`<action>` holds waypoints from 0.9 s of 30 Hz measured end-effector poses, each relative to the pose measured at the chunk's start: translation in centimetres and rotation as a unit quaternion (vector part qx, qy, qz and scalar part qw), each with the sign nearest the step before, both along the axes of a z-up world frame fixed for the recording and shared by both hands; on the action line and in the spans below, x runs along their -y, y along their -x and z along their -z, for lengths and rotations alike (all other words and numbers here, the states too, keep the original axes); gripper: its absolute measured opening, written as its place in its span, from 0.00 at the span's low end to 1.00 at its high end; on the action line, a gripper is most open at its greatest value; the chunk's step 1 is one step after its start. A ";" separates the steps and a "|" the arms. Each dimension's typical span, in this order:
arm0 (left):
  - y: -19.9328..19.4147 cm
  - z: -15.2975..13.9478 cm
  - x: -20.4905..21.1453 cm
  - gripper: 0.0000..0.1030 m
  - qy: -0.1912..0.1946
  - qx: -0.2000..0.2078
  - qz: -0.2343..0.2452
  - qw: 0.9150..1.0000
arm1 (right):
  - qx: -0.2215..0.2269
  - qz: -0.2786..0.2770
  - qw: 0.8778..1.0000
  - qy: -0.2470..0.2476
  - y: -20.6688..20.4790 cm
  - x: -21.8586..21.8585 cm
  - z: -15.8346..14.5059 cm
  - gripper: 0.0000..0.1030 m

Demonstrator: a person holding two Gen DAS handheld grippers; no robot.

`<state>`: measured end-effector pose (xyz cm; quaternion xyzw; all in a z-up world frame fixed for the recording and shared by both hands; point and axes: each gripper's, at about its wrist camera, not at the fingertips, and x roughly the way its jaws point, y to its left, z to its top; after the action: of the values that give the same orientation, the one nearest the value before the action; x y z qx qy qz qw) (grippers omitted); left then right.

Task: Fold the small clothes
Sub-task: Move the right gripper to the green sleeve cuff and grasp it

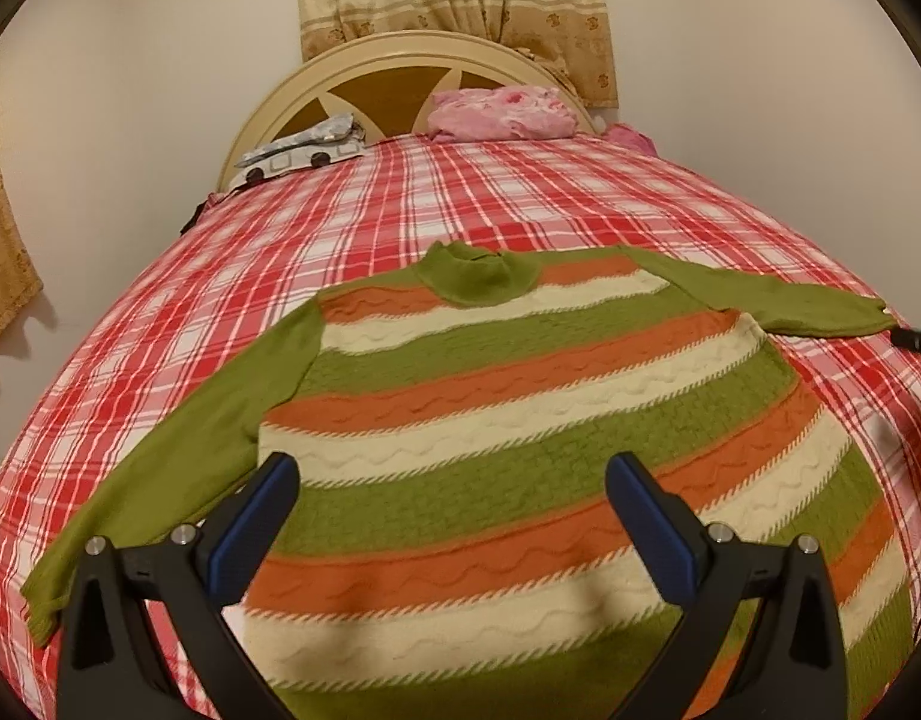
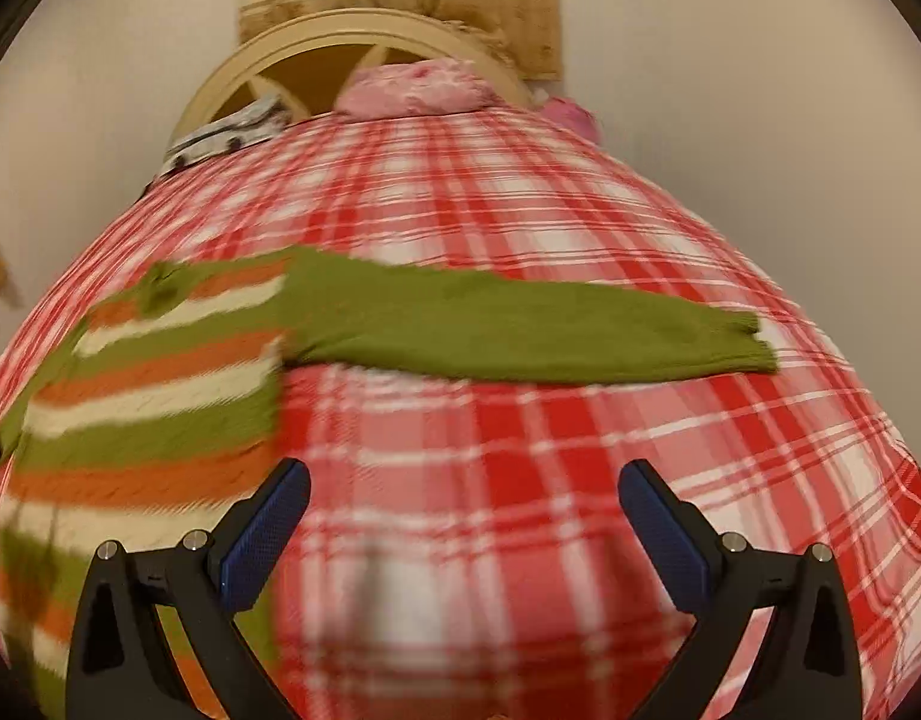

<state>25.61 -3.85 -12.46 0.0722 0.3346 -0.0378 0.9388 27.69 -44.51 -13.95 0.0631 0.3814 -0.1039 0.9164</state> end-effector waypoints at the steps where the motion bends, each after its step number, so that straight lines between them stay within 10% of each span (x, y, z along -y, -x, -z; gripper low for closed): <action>1: -0.3 0.2 0.3 1.00 -0.007 0.000 0.001 1.000 | -0.001 0.007 1.000 0.001 -0.3 0.8 0.0 0.99; 27: -4.4 1.7 -1.1 1.00 0.009 -0.019 -0.029 0.999 | -0.054 0.209 0.968 -0.124 -7.2 23.3 6.0 0.98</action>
<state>30.03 -2.78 -14.11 0.0528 0.3541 -0.0152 0.9336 34.93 -67.84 -19.91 0.2490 0.4183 -0.2486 0.8374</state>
